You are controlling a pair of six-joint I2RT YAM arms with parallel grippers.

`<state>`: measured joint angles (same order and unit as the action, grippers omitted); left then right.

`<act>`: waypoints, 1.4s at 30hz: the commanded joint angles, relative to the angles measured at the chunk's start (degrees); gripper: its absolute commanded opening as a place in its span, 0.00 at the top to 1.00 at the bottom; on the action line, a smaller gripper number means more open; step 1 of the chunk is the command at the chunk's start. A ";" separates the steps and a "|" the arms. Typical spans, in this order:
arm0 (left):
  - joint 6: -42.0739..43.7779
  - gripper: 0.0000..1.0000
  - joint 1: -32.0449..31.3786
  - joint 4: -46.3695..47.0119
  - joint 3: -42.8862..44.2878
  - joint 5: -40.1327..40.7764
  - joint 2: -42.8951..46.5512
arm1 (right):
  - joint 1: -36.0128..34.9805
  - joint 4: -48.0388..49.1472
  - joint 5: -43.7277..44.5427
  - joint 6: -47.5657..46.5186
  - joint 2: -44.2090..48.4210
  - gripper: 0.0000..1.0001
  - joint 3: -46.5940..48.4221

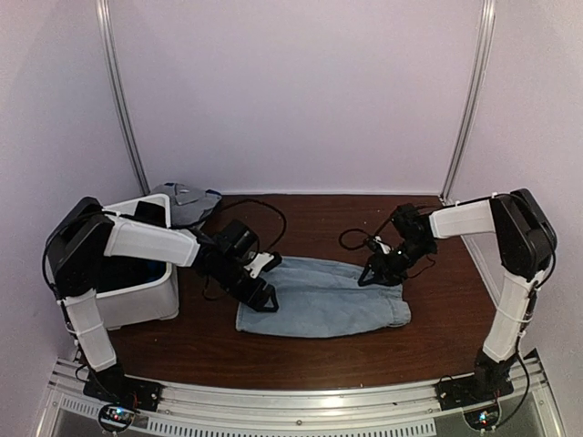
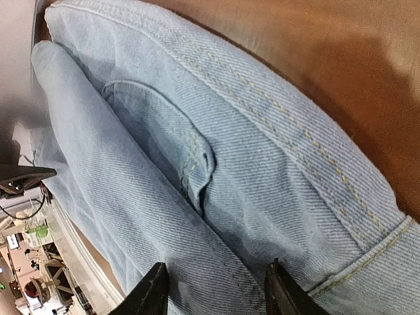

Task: Fold and stack the mixed laundry pile
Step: Move the rectangle-folded skirt to the center of the board.

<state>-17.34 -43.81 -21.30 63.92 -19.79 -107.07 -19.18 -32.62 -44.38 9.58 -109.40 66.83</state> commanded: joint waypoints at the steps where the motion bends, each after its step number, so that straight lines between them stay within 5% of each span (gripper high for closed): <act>1: 0.88 0.26 -5.78 -3.33 -9.07 -1.96 5.76 | -2.90 -4.65 2.10 -1.70 8.76 0.50 -7.19; 7: 2.78 0.23 -9.58 -6.72 -15.07 -2.43 19.93 | -6.18 -12.24 0.80 1.13 24.88 0.43 -9.89; 12: 11.74 0.12 -6.74 -7.41 -12.10 6.96 29.20 | -6.31 -19.91 13.41 -4.28 29.00 0.38 -4.88; 16: 16.62 0.15 -0.52 -11.35 -6.16 5.93 23.63 | -6.31 -23.27 26.44 -5.79 24.31 0.41 -1.98; 23: 24.94 0.21 1.30 -14.59 1.22 7.74 13.88 | -6.22 -23.87 33.28 -7.96 19.96 0.44 0.40; 33: 32.70 0.32 1.66 -15.58 5.45 7.83 4.47 | -5.43 -21.01 32.32 -10.55 20.71 0.48 -3.61; 42: 32.99 0.35 4.32 -14.08 3.84 6.84 4.82 | -3.54 -18.73 20.14 -9.67 17.38 0.42 -5.35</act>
<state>14.57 -40.91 -37.17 67.57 -12.43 -102.87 -23.55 -52.69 -17.76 -0.45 -90.43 61.73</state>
